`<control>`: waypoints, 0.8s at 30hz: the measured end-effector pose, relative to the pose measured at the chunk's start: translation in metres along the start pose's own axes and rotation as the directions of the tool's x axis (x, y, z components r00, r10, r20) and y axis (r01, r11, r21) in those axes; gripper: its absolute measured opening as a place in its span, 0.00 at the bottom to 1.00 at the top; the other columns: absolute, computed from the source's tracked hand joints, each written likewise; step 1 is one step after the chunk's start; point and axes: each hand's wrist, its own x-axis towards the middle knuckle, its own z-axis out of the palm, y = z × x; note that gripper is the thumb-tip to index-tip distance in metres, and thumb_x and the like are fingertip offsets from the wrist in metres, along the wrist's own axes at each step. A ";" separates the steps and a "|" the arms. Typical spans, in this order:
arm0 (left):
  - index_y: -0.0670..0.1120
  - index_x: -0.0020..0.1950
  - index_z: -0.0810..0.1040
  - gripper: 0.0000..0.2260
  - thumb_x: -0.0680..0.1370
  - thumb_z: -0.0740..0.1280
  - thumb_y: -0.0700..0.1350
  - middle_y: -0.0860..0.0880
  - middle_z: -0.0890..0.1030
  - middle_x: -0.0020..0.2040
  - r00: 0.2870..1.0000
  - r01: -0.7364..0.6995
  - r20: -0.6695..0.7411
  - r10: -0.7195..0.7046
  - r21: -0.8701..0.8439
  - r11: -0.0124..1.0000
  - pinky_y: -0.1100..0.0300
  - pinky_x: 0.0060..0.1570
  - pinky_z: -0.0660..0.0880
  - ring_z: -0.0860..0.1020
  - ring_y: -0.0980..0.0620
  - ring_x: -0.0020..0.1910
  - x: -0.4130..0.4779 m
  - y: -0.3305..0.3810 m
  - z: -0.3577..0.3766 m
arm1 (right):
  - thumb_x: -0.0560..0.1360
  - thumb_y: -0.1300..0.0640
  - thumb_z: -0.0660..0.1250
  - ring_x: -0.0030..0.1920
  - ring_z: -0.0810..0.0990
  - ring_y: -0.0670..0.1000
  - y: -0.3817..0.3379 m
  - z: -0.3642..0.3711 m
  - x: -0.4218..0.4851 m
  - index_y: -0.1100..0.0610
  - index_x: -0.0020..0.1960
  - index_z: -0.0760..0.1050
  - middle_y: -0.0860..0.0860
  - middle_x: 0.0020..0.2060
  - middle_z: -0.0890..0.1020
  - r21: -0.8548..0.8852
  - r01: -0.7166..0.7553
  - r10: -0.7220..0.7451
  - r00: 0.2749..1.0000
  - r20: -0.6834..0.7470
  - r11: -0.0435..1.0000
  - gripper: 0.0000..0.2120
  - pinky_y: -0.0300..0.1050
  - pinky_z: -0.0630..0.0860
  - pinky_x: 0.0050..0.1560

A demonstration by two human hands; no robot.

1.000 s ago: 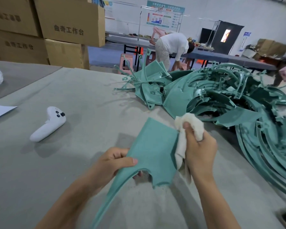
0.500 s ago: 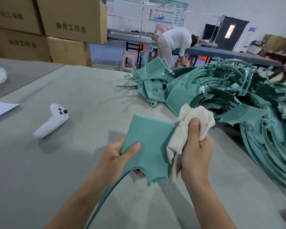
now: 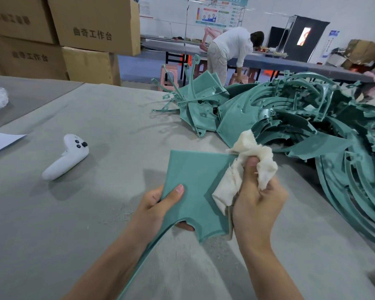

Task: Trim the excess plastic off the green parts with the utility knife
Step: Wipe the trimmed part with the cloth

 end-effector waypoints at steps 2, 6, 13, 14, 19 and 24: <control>0.47 0.44 0.86 0.10 0.70 0.70 0.51 0.42 0.85 0.39 0.999 0.037 0.032 -0.036 -0.018 0.999 0.59 0.28 0.78 0.84 0.48 0.33 0.000 -0.001 0.002 | 0.80 0.51 0.65 0.28 0.65 0.39 0.000 -0.002 0.003 0.52 0.33 0.69 0.40 0.24 0.69 -0.020 0.017 -0.018 0.999 -0.050 1.000 0.17 0.32 0.64 0.28; 0.48 0.47 0.86 0.15 0.68 0.71 0.56 0.42 0.85 0.43 0.998 0.040 0.041 -0.040 -0.006 0.999 0.60 0.30 0.78 0.84 0.48 0.37 0.003 0.003 -0.002 | 0.81 0.64 0.61 0.26 0.73 0.41 0.000 -0.020 0.033 0.55 0.34 0.74 0.42 0.24 0.76 0.095 -0.225 0.239 0.954 -0.182 0.970 0.17 0.40 0.72 0.29; 0.45 0.42 0.86 0.10 0.71 0.68 0.48 0.42 0.85 0.40 0.997 -0.051 -0.050 0.053 0.035 0.998 0.59 0.28 0.79 0.84 0.48 0.34 0.006 0.009 -0.007 | 0.82 0.47 0.61 0.35 0.81 0.46 0.003 -0.022 0.030 0.54 0.39 0.82 0.47 0.33 0.84 0.096 -0.325 0.308 0.939 0.152 0.941 0.19 0.42 0.77 0.36; 0.46 0.41 0.86 0.10 0.70 0.67 0.48 0.42 0.85 0.39 0.997 -0.064 -0.046 0.066 0.043 0.997 0.59 0.28 0.79 0.84 0.48 0.33 0.005 0.009 -0.005 | 0.80 0.43 0.61 0.33 0.79 0.46 0.002 -0.016 0.022 0.55 0.38 0.80 0.47 0.32 0.82 0.013 -0.291 0.281 0.933 0.224 0.957 0.20 0.40 0.74 0.34; 0.47 0.42 0.86 0.09 0.70 0.68 0.48 0.42 0.85 0.39 0.993 -0.106 -0.054 0.108 0.040 0.994 0.58 0.28 0.79 0.84 0.47 0.33 0.003 0.007 -0.008 | 0.79 0.44 0.60 0.25 0.68 0.41 0.006 -0.003 0.009 0.50 0.30 0.66 0.42 0.22 0.71 -0.317 0.070 -0.014 0.984 0.175 0.946 0.21 0.33 0.63 0.26; 0.41 0.47 0.85 0.13 0.70 0.68 0.48 0.40 0.85 0.45 0.988 -0.100 -0.125 0.088 -0.091 0.991 0.57 0.31 0.80 0.85 0.45 0.39 0.008 0.002 0.002 | 0.79 0.42 0.58 0.23 0.67 0.42 0.010 0.001 -0.001 0.47 0.28 0.63 0.40 0.21 0.71 -0.255 0.081 -0.056 0.993 0.102 0.964 0.22 0.32 0.58 0.24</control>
